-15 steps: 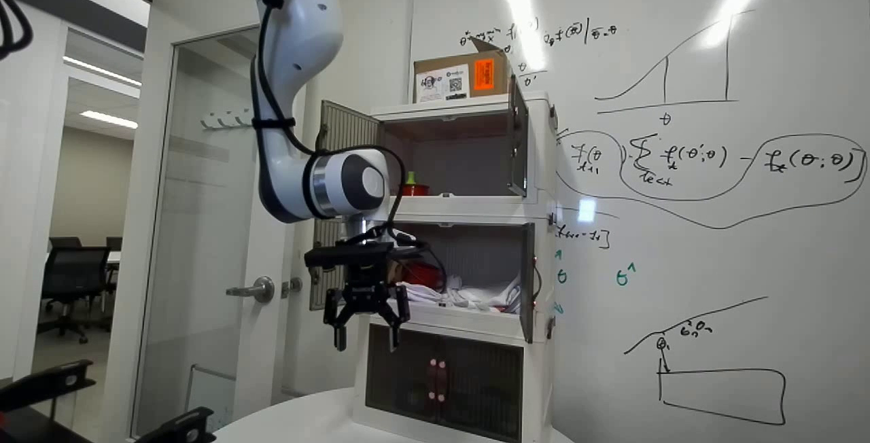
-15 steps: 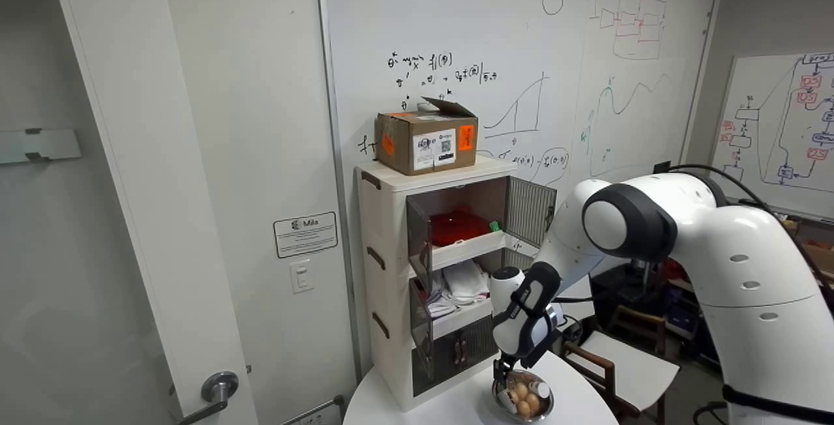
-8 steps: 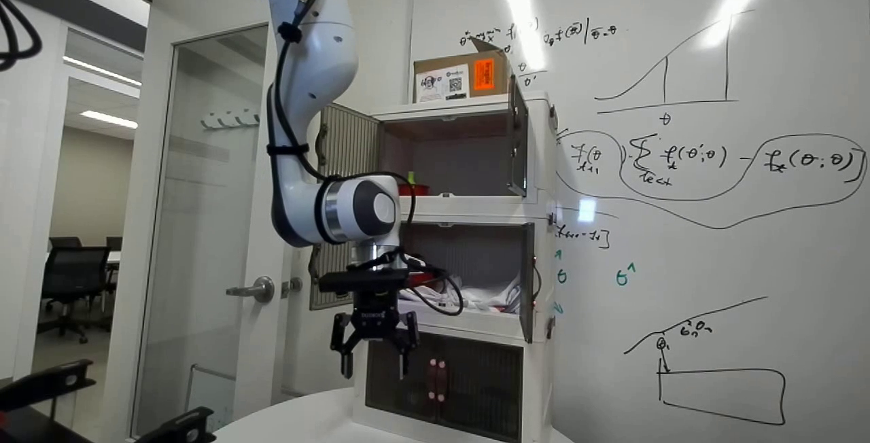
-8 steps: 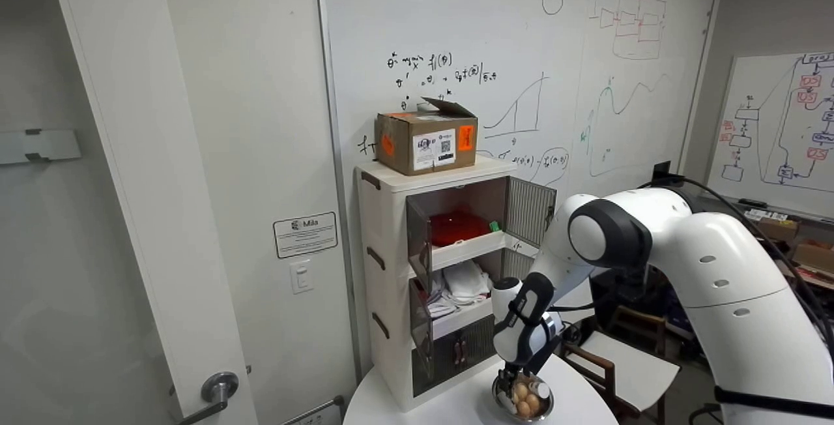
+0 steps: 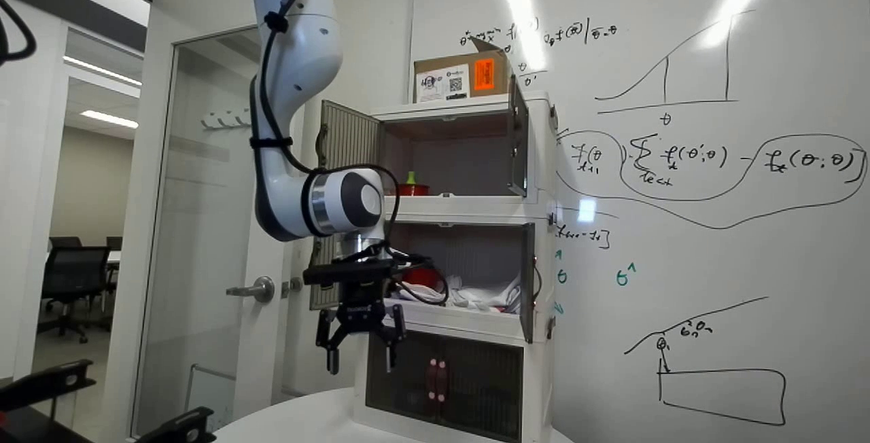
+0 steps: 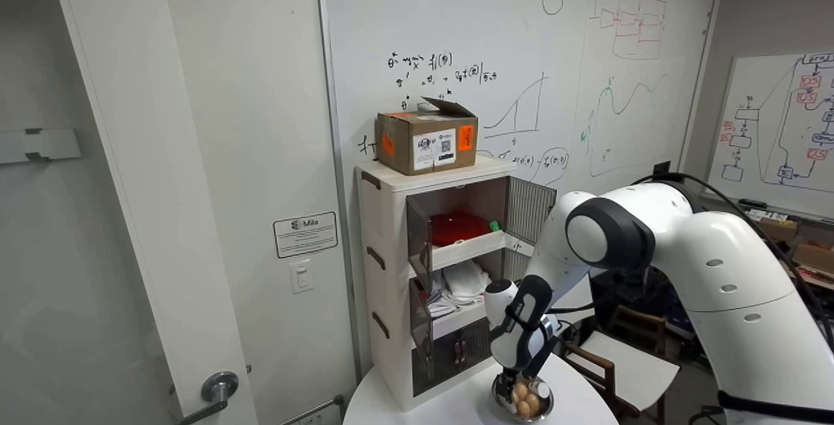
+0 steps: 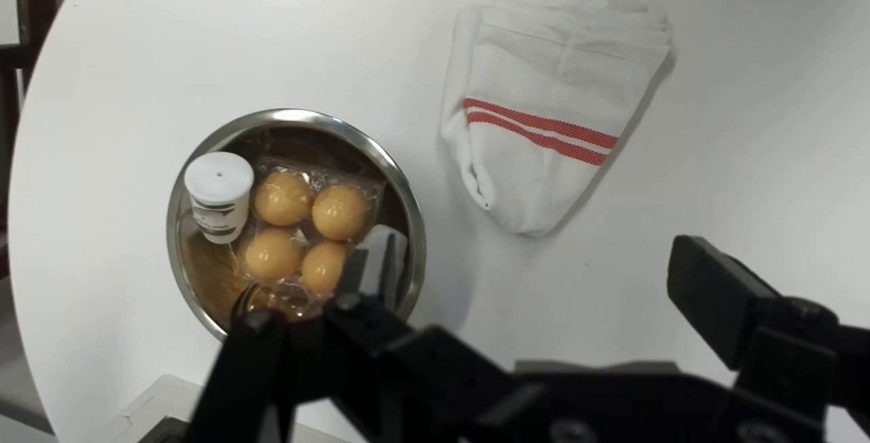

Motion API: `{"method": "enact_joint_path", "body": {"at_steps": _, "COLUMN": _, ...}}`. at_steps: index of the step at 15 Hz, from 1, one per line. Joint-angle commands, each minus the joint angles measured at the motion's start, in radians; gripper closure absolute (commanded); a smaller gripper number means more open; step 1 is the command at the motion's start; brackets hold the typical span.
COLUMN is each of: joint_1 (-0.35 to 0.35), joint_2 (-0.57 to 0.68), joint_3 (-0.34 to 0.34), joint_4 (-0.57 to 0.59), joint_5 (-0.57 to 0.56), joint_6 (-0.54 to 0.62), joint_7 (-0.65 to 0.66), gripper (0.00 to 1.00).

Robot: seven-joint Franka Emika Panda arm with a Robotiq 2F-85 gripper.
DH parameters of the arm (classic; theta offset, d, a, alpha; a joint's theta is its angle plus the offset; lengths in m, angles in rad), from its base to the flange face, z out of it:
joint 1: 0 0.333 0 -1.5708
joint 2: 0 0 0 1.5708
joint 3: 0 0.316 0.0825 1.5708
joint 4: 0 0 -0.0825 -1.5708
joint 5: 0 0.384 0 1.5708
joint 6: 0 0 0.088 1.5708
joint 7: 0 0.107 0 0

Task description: Put the bowl in the cabinet

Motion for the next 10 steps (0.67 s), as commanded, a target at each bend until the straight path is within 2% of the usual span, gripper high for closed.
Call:
{"method": "enact_joint_path", "body": {"at_steps": 1, "joint_1": 0.035, "joint_2": -0.004, "joint_3": 0.0, "joint_4": -0.025, "joint_5": 0.0, "joint_6": 0.033, "joint_7": 0.04, "gripper": 0.0}}
{"method": "enact_joint_path", "body": {"at_steps": 4, "joint_1": 0.03, "joint_2": 0.021, "joint_3": -0.007, "joint_4": -0.021, "joint_5": 0.004, "joint_6": 0.098, "joint_7": 0.046, "gripper": 0.0}}
{"method": "enact_joint_path", "body": {"at_steps": 10, "joint_1": -0.033, "joint_2": 0.135, "joint_3": -0.03, "joint_4": 0.042, "joint_5": 0.018, "joint_6": 0.18, "joint_7": 0.011, "gripper": 0.0}}
